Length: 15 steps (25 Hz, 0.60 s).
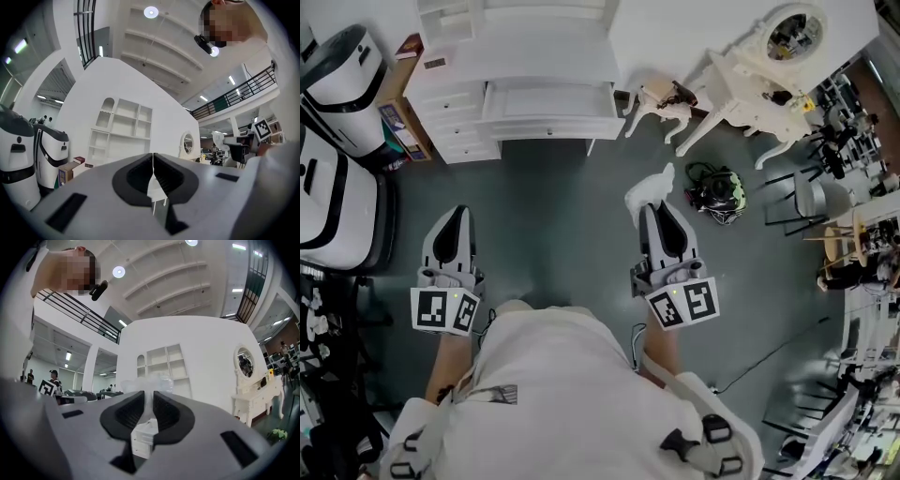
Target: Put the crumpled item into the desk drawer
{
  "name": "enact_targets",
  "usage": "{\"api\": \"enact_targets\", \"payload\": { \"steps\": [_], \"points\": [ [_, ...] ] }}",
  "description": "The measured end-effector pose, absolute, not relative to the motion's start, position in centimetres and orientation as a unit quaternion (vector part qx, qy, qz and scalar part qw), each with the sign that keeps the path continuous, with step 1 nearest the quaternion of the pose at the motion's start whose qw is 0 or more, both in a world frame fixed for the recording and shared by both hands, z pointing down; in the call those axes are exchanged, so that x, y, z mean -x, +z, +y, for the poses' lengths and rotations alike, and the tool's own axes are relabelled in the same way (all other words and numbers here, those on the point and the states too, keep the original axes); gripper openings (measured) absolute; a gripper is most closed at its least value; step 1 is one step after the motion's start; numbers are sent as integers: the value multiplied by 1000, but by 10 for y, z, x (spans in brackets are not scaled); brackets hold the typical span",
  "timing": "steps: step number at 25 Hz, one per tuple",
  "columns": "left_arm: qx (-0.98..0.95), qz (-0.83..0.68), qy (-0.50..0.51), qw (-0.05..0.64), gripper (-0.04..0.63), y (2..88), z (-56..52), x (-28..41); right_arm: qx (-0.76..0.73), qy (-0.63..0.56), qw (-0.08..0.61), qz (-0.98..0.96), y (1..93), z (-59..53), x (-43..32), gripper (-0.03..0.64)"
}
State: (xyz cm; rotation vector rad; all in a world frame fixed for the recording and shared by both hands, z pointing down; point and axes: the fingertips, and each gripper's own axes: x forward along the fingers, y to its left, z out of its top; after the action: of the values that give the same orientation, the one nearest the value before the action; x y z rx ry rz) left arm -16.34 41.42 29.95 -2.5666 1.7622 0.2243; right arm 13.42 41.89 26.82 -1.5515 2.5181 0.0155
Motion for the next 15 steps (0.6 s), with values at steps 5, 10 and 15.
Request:
{"api": "enact_targets", "payload": {
  "steps": [5,10,15],
  "points": [
    [819,570,69,6,19,304,417,148,499,-2,129,857,262,426,-148,77],
    [818,572,63,-1,19,309,415,131,497,-16,119,859,270,424,-166,77],
    [822,566,61,3,18,307,417,104,489,-33,130,862,278,421,-182,77]
  ]
}}
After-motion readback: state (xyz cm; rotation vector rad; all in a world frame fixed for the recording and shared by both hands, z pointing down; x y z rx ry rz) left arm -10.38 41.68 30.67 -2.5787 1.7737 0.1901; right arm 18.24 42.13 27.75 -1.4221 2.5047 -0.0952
